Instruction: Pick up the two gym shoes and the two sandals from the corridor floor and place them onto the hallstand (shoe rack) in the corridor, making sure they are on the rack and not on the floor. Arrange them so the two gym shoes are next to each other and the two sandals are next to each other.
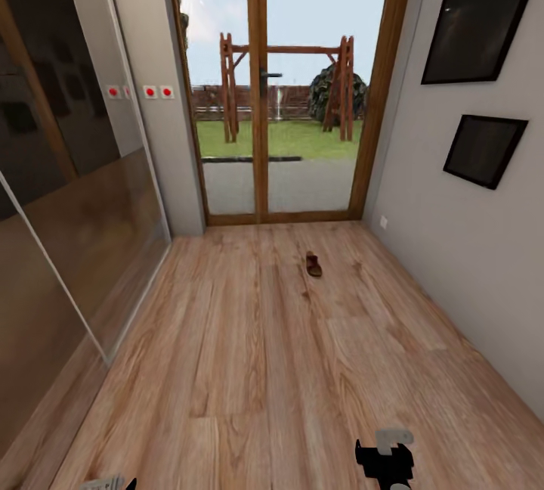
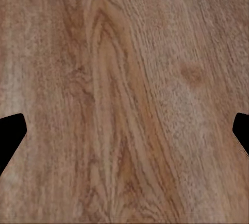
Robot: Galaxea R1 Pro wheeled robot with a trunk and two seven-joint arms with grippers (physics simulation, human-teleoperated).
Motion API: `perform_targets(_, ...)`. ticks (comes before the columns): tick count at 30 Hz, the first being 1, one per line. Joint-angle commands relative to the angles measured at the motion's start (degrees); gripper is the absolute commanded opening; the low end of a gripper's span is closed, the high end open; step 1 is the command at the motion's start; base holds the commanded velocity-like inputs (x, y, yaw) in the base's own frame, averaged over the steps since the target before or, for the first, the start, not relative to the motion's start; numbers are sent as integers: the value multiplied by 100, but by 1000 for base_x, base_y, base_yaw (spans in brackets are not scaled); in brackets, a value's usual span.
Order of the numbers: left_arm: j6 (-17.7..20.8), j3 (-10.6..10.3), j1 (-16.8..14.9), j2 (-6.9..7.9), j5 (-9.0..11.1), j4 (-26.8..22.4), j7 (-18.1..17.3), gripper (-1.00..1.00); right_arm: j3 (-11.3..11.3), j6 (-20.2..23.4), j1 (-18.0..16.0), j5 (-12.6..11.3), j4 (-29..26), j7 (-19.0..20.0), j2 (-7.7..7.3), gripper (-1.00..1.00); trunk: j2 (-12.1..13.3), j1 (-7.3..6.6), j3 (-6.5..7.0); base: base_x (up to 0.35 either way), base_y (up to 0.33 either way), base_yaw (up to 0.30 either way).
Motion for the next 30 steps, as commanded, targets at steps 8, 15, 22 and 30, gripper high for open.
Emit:
perform_targets(8,-24,50,-4,-1,-60,5,-21,100,-46,-14,-4,60,5,-25,1,100,-2,2,-5,336,0,0)
perform_targets(15,-24,50,-4,0,-62,5,-21,100,-46,-14,-4,60,5,-25,1,100,-2,2,-5,336,0,0)
perform_targets(22,-24,49,-4,-3,-63,5,-21,100,-46,-14,-4,60,5,-25,2,100,-2,2,-5,336,0,0)
perform_targets(30,-24,49,-4,-4,-62,5,-21,100,-46,-14,-4,60,5,-25,2,100,-2,2,-5,336,0,0)
